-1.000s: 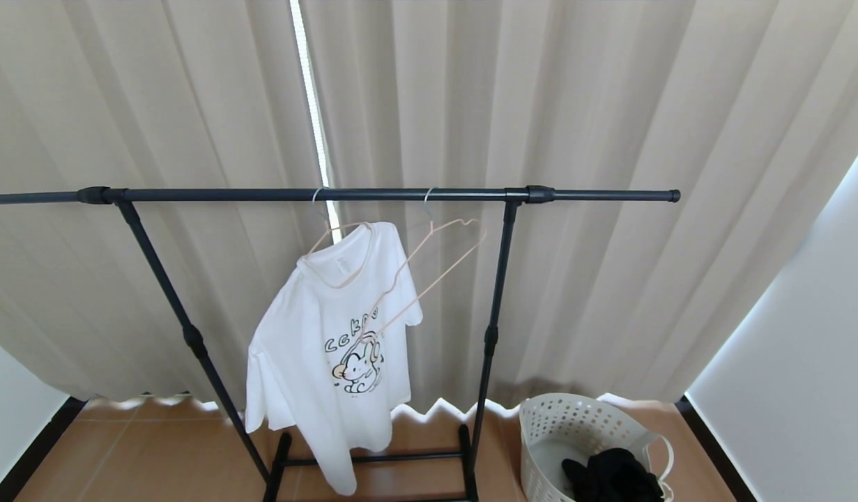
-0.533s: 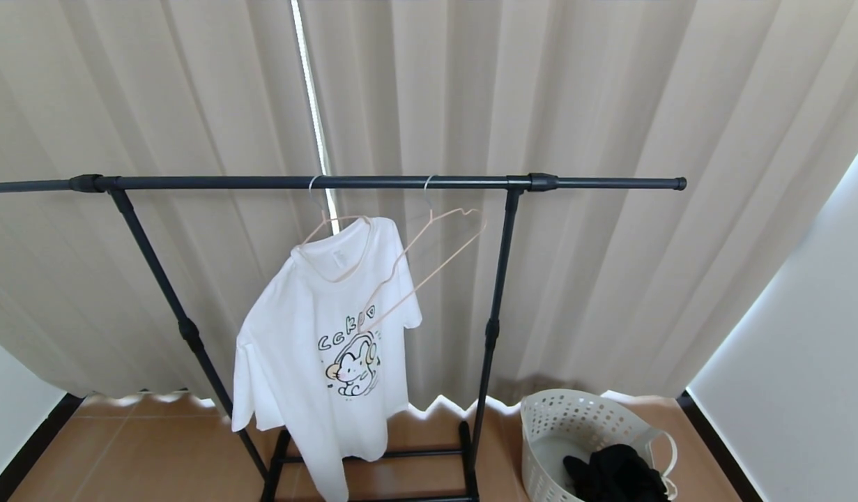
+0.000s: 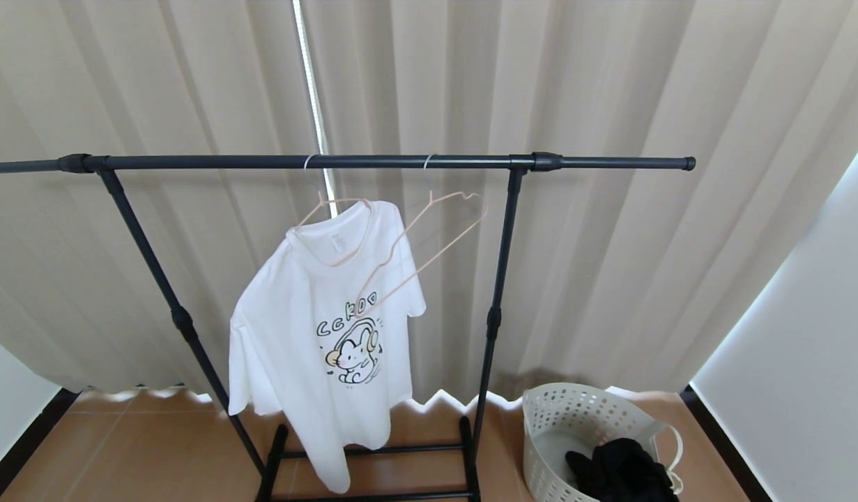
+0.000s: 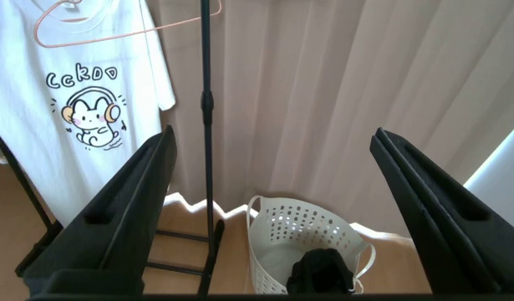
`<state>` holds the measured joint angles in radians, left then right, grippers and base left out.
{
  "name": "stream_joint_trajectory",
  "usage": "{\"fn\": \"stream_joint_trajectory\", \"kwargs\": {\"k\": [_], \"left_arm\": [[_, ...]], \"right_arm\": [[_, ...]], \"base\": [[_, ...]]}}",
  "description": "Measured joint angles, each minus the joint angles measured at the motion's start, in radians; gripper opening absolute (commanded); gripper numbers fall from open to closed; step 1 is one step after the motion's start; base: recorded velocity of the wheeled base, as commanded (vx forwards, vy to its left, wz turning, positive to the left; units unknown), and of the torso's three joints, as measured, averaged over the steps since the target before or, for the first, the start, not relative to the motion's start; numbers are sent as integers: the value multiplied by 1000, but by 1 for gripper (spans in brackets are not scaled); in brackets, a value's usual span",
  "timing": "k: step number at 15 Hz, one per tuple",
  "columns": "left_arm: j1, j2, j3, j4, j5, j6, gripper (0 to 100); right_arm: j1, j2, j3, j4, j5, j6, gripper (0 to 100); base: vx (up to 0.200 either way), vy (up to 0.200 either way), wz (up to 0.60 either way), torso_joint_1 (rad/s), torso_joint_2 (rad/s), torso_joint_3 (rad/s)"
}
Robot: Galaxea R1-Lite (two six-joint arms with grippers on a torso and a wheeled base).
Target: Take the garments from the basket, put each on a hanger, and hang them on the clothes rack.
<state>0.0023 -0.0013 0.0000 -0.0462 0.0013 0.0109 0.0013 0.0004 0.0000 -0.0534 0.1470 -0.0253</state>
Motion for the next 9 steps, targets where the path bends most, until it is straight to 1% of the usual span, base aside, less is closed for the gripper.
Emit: {"fn": "stream_joint_trajectory", "kwargs": {"k": [9], "left_arm": [[0,0,0,1,-1,1,100]], "right_arm": [[0,0,0,2,3,0,100]], "base": [[0,0,0,-157,369,205]]}}
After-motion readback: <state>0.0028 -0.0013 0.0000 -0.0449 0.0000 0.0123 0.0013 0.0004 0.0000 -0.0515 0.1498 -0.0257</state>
